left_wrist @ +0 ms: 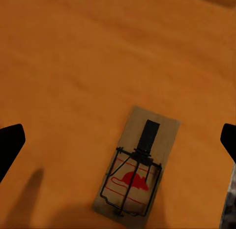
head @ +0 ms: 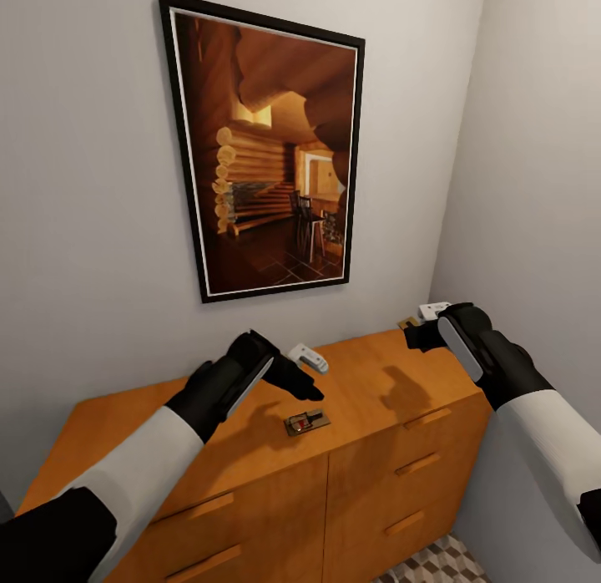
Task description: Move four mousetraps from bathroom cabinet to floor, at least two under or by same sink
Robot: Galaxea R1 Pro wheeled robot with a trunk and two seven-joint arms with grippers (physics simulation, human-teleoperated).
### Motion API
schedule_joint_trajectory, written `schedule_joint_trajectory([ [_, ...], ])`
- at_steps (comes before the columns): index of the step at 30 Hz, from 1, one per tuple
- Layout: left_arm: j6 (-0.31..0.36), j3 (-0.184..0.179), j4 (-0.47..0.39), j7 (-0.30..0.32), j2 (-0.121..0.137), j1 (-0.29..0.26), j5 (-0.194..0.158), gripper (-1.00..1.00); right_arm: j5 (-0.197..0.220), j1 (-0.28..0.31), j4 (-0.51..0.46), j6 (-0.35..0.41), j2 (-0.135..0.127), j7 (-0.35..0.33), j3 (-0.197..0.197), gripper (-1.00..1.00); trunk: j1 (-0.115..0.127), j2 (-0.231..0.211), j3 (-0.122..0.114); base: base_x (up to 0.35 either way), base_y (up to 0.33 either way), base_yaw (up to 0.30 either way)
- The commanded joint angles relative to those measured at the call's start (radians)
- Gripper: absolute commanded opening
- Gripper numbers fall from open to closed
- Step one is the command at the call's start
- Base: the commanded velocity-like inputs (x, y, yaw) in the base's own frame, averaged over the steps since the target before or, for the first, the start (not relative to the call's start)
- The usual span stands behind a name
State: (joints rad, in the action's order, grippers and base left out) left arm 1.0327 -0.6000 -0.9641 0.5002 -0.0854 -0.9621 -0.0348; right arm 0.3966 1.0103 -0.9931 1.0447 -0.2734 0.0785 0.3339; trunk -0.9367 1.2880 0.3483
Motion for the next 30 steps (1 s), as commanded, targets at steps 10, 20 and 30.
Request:
schedule_joint_trajectory([
  [10, 0.001, -0.002, 0.096, -0.002, -0.036, -0.001, 0.012, 1.00, 0.010, 0.002, -0.001, 0.003, -0.001, 0.007, 0.002, -1.00, 0.000, 0.001, 0.001, 0.000, 0.000, 0.000],
  [20, 0.000, -0.001, 0.127, 0.005, -0.054, -0.001, 0.074, 1.00, 0.010, 0.001, -0.001, 0.003, -0.001, 0.007, 0.002, -1.00, 0.000, 0.001, 0.001, 0.000, 0.000, 0.000],
  [30, -0.033, -0.001, 0.164, 0.008, -0.056, -0.001, 0.081, 1.00, 0.010, 0.001, -0.001, 0.003, -0.001, 0.007, 0.002, -1.00, 0.000, 0.001, 0.001, 0.000, 0.000, 0.000],
])
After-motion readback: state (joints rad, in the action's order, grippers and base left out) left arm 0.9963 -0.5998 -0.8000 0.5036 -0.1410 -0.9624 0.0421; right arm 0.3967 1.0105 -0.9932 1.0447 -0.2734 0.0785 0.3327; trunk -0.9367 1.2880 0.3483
